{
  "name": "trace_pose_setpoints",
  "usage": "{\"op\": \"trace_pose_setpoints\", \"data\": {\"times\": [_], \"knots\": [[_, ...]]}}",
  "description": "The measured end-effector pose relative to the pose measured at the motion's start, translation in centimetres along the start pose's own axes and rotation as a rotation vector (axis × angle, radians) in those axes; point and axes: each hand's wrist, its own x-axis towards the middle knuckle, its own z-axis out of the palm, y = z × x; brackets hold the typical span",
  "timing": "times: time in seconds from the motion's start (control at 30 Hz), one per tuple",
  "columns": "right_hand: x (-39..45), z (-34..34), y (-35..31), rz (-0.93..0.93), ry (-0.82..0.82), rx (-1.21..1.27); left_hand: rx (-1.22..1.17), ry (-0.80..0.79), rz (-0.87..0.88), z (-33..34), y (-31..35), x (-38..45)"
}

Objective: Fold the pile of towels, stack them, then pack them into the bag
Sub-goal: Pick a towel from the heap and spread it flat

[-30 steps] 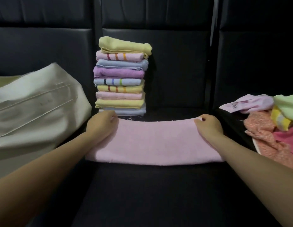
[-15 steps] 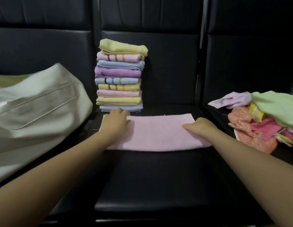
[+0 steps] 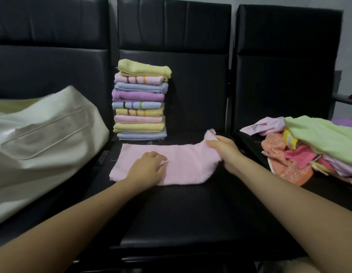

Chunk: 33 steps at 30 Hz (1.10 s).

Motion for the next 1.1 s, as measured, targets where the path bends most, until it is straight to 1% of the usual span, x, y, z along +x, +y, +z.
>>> {"op": "trace_pose_setpoints", "data": {"times": [0.03,0.1,0.17,0.2,0.23,0.27,0.3,0.33,0.4,0.47,0.53,0.57,0.6,0.67,0.7,0.73,0.8,0.87,0.9,0.97,1.0,1.03,1.1], "knots": [[-0.4,1.0,-0.6,-0.059,-0.042,-0.001,-0.056,0.049,-0.013,-0.1,-0.1,0.2],[-1.2,3.1,-1.6,-0.120,-0.142,0.008,-0.233,0.116,-0.110,-0.4,-0.1,0.6],[-1.6,4.8,-2.0,-0.085,-0.259,-0.037,-0.446,0.124,-0.226,-0.6,0.1,1.0],[-1.9,5.5,-1.9,-0.050,-0.314,-0.065,-0.510,0.125,-0.263,-0.6,0.2,1.2],[-1.8,5.9,-1.5,-0.052,-0.347,-0.131,-0.540,0.132,-0.290,-0.7,0.5,1.4],[-1.8,6.2,-1.0,-0.094,-0.351,-0.233,-0.566,0.139,-0.317,-0.6,0.7,1.6],[-1.5,6.1,-0.3,-0.177,-0.318,-0.373,-0.607,0.134,-0.336,-0.7,1.0,1.7],[-1.1,5.9,0.4,-0.259,-0.263,-0.514,-0.663,0.118,-0.342,-0.6,1.3,1.7],[-0.4,5.2,1.5,-0.332,-0.168,-0.700,-0.691,0.077,-0.334,-0.2,1.8,2.0],[0.1,4.5,2.2,-0.355,-0.128,-0.759,-0.616,0.065,-0.319,-0.1,2.0,2.3],[0.0,4.1,2.7,-0.384,-0.147,-0.804,-0.561,0.096,-0.287,-0.3,2.1,2.4],[-0.1,4.0,2.9,-0.387,-0.180,-0.848,-0.483,0.112,-0.265,-0.3,2.1,2.3],[-0.2,4.1,3.2,-0.374,-0.228,-0.917,-0.335,0.106,-0.239,-0.3,1.9,2.1],[-0.5,4.3,3.9,-0.297,-0.342,-1.089,0.035,0.023,-0.199,0.1,1.5,1.8],[-0.6,4.4,4.2,-0.258,-0.377,-1.143,0.124,-0.035,-0.199,0.3,1.2,1.7],[-0.6,4.6,4.3,-0.239,-0.389,-1.162,0.149,-0.092,-0.210,0.4,0.9,1.6],[-0.7,4.7,4.4,-0.231,-0.375,-1.135,0.126,-0.150,-0.225,0.6,0.7,1.7],[-1.0,4.7,4.3,-0.250,-0.317,-1.022,0.131,-0.130,-0.211,0.7,0.8,1.7],[-1.3,4.6,4.2,-0.252,-0.277,-0.903,0.127,-0.118,-0.201,0.6,0.8,1.6],[-1.7,4.5,4.0,-0.208,-0.201,-0.525,0.087,-0.111,-0.180,0.5,0.7,1.4],[-2.0,4.6,3.7,-0.152,-0.172,-0.333,0.059,-0.114,-0.169,0.4,0.6,1.4],[-2.3,4.7,3.5,-0.075,-0.149,-0.193,0.023,-0.112,-0.157,0.2,0.4,1.3],[-2.1,4.9,3.4,0.076,-0.123,-0.059,-0.077,-0.088,-0.131,0.0,0.2,1.1]]}}
